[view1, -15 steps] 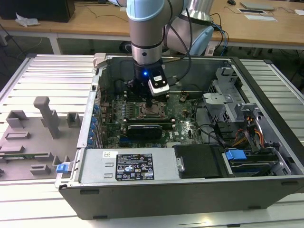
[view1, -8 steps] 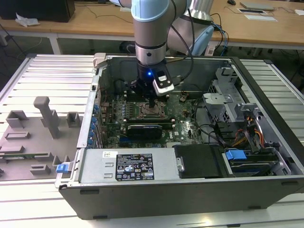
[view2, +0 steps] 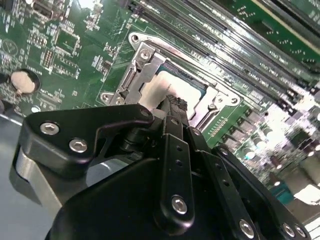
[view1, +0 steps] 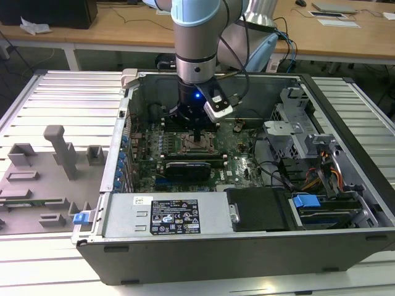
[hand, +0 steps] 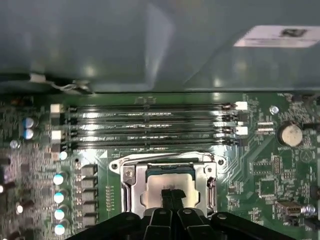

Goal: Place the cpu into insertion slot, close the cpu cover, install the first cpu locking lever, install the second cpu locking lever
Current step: 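Install the first cpu locking lever, then install the second cpu locking lever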

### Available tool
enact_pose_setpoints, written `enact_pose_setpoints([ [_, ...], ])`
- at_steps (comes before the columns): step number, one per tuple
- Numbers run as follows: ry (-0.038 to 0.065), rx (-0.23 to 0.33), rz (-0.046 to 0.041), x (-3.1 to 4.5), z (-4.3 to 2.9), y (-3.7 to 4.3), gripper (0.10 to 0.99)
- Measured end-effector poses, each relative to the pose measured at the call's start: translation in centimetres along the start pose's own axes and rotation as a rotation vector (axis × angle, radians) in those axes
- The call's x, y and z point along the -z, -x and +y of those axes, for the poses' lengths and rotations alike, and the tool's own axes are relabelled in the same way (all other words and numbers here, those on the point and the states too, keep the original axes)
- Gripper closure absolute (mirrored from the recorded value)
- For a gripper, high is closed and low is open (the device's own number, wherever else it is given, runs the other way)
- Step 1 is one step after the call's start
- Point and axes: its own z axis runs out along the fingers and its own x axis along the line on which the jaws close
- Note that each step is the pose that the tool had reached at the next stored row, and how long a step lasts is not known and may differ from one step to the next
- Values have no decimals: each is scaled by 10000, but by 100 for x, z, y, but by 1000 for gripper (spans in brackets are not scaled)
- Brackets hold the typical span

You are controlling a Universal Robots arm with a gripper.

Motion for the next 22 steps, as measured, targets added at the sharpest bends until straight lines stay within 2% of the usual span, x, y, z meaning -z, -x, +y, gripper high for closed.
enact_pose_setpoints([
  [2,-176,113,5,29,-1,2,980],
  [5,-260,120,4,184,-2,15,980],
  [22,-265,120,4,184,-2,15,980],
])
